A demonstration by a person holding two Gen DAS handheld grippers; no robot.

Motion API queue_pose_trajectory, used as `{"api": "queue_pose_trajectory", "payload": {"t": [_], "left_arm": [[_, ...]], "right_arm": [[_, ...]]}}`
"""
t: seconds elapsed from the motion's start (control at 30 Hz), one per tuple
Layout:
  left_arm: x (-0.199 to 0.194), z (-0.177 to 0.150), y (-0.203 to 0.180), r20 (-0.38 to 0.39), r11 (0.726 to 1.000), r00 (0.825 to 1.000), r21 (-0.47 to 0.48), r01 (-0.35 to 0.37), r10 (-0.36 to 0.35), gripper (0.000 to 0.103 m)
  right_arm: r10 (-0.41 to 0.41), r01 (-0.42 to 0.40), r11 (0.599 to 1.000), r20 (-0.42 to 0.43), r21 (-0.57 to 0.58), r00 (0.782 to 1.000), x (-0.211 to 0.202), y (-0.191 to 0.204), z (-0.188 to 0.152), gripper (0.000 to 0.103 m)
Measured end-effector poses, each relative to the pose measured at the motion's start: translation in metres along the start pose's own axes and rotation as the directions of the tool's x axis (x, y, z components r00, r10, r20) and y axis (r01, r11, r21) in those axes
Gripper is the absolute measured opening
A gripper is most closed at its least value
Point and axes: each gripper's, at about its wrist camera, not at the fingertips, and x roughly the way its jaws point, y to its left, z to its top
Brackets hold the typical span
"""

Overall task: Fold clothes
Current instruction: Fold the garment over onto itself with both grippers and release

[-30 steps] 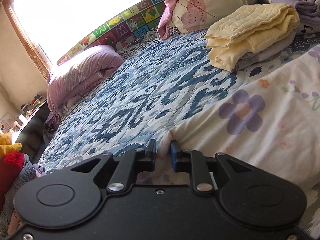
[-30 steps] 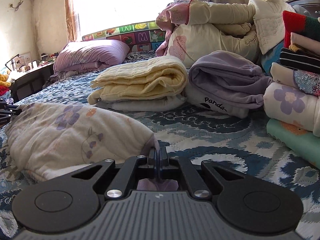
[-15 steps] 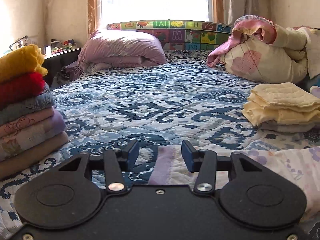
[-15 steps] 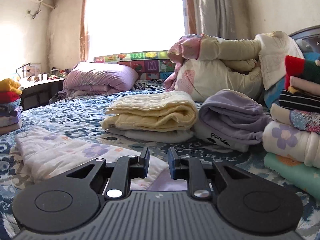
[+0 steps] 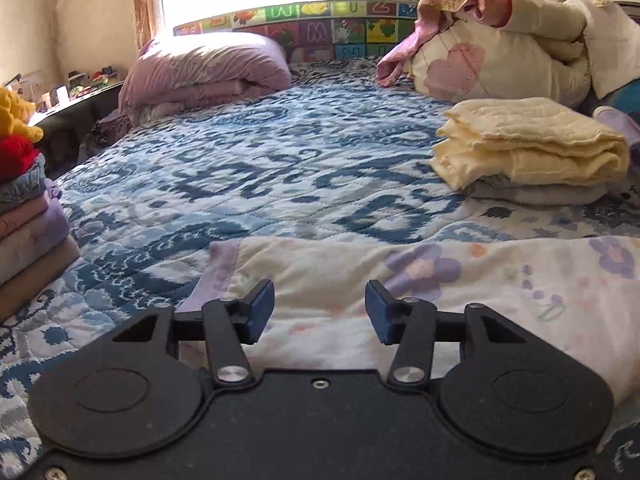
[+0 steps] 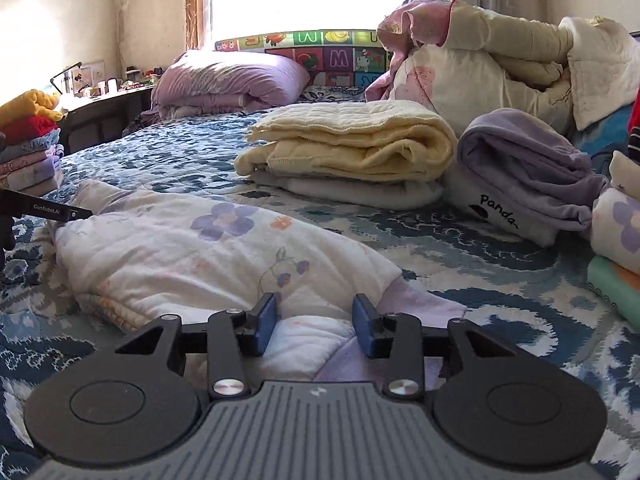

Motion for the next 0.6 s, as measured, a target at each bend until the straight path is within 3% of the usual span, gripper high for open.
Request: {"api": "queue_pose_trajectory", "payload": {"t": [0.1,0.17,0.23,0.3,0.33,0.4,0.47,0.6], "left_arm": [[-0.013,0.002,-0.045,0.047,0.990,0.989,0.034,0.137,-0.138,0.049],[-0.013,-0.001,-0.074,0.049,0.975,0.975,0.066,0.212,-0.215,0.053],[0.003,-0.015,-0.093,-0.010,0.974,0.978,0.089,0.210,-0.210,0.056],[0.026,-0.038,-0.103,-0.072,0.979,0.983,0.101,0.178,-0.171,0.063],[0.031,-0.040,-0.102,-0.088,0.980,0.982,0.088,0.176,-0.169,0.063],[0.028,-0.029,-0.095,-0.127,0.981,0.977,0.061,0.182,-0.174,0.064],[0.014,-0.025,-0.088,-0.110,0.981,0.978,0.062,0.183,-0.175,0.062],[-0.028,-0.035,-0.041,-0.067,0.981,0.983,-0.102,0.162,-0.169,0.062]], "right_arm": [[0.013,-0.012,1.000,0.101,-0.004,0.995,-0.017,0.002,0.005,0.041],[0.010,-0.011,1.000,0.092,0.008,0.996,-0.016,-0.001,0.006,0.041],[-0.003,0.001,1.000,0.048,0.028,0.999,-0.010,-0.006,0.004,0.042],[-0.030,0.034,0.998,-0.082,0.052,0.996,0.008,-0.015,-0.003,0.056],[-0.016,0.025,0.995,-0.097,0.094,0.995,0.011,-0.021,-0.008,0.057],[-0.002,0.014,0.992,-0.099,0.125,0.995,0.012,-0.026,-0.009,0.057],[-0.007,0.018,0.994,-0.097,0.109,0.995,0.011,-0.022,-0.008,0.057],[0.026,-0.018,0.988,-0.052,0.151,0.998,-0.001,-0.028,-0.007,0.058]]}}
